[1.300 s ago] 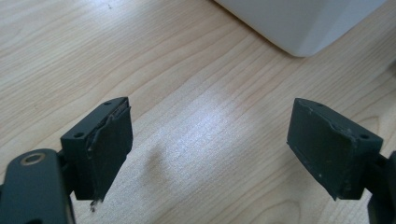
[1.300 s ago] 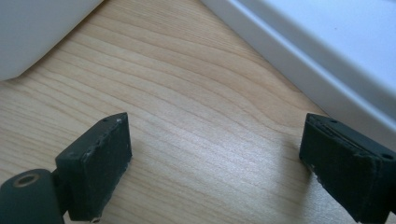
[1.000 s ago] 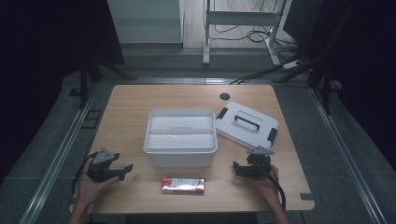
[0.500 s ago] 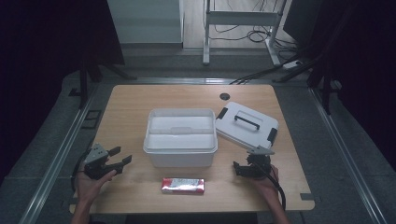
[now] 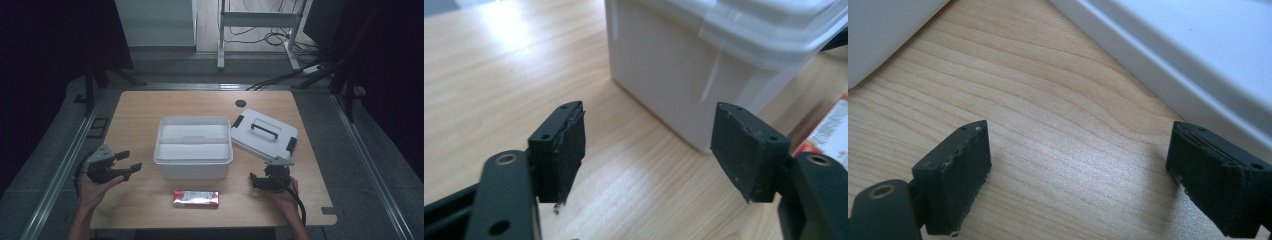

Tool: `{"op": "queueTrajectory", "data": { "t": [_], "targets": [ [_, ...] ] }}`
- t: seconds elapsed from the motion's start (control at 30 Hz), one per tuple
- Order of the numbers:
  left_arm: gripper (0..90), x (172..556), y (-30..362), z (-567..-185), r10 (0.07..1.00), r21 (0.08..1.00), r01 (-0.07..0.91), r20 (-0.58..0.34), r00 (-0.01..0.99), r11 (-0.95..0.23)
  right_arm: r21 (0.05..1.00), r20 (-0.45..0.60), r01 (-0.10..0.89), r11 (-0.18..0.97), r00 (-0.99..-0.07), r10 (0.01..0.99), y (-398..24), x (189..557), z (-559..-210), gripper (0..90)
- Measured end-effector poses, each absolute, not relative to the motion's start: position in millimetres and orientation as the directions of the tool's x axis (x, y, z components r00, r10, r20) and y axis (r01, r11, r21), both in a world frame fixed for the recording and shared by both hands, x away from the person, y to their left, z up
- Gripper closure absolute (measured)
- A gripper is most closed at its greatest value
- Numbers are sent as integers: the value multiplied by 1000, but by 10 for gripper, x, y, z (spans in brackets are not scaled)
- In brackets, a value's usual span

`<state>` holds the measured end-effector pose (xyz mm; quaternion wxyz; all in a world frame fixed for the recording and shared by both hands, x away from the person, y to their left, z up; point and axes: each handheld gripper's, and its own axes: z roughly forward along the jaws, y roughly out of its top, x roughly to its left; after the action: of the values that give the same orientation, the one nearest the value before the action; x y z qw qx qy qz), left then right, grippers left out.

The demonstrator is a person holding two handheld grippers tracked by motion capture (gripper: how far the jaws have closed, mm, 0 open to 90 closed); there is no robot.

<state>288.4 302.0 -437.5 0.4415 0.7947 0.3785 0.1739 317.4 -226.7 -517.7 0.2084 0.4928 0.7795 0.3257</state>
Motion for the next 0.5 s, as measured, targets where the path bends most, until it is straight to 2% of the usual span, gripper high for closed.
{"op": "queueTrajectory", "data": {
  "t": [0.17,0.23,0.5],
  "targets": [
    [271,2976,3026,-4157,721,835,426,-52,691,-348,713,-3,633,301,-426,904,-2268,3175,-5177,104],
    [282,3064,2989,-3987,676,840,390,-39,736,-377,713,-3,633,301,-426,905,-2269,3175,-5177,104],
    [294,3268,2797,-3586,596,852,305,9,803,-425,714,-6,631,303,-428,904,-2271,3178,-5178,104]
  ]
}}
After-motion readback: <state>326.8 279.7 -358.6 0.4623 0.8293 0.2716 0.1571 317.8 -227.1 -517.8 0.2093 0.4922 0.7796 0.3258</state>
